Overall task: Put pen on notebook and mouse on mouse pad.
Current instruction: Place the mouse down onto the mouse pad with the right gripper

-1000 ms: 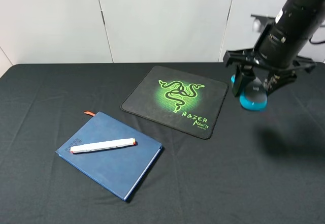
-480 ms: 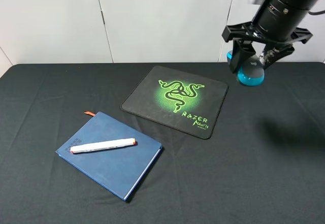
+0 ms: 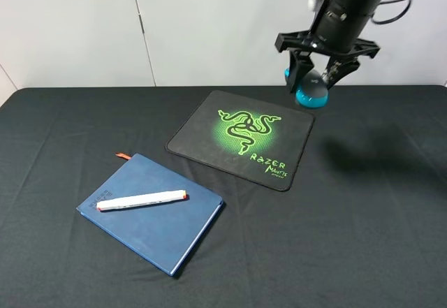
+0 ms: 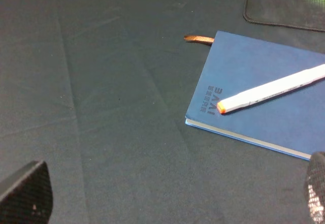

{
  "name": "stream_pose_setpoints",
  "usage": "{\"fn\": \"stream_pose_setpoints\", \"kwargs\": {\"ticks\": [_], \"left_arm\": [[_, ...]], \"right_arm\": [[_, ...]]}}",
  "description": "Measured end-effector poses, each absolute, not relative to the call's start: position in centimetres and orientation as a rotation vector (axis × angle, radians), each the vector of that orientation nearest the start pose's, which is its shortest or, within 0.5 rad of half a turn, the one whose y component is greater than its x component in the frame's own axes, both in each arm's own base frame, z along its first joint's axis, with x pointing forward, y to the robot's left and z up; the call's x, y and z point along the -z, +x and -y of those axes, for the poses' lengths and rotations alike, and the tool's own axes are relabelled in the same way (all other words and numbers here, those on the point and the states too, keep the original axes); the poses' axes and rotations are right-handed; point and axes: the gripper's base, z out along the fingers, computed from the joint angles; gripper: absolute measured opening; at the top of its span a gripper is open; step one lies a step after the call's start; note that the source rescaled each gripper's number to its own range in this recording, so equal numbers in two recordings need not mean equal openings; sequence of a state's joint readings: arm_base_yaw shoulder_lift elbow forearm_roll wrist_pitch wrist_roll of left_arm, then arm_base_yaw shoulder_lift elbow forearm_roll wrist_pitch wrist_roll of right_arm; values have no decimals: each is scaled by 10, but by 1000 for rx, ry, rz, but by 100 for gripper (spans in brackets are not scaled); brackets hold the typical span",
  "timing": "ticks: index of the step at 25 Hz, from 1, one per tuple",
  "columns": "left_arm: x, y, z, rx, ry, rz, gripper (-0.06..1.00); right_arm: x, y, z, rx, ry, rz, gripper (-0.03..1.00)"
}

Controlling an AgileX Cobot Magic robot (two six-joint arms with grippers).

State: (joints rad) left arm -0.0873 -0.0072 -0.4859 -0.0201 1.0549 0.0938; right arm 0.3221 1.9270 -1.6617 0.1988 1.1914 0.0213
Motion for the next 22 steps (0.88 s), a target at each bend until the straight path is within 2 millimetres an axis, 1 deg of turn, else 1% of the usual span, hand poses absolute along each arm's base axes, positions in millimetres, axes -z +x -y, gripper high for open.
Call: {"fn": "stream_pose_setpoints", "kwargs": {"ticks": [3,7,10,12,15,18,22], "left_arm": [[-274,-4,1,20,186,-2037,100],[-274,-4,1,20,186,-2037,100],[-274,-4,1,19,186,-2037,100],[-274,-4,1,19,186,-2037,100],[-274,-4,1,19,186,-2037,100],[-274,-4,1,19,186,-2037,100],[-274,-4,1,19,186,-2037,100]], "right_arm": [[-246,389,-157,-329,-395,-2963,3],[-227,396,-188,-330,-509,-2967,3],[-207,402,-211,-317,-587,-2972,3],[-197,408,-221,-318,-606,-2972,3],[-179,420,-228,-315,-606,-2961,3],[-164,431,-230,-278,-606,-2929,3],[-150,435,-230,-249,-610,-2923,3]]}}
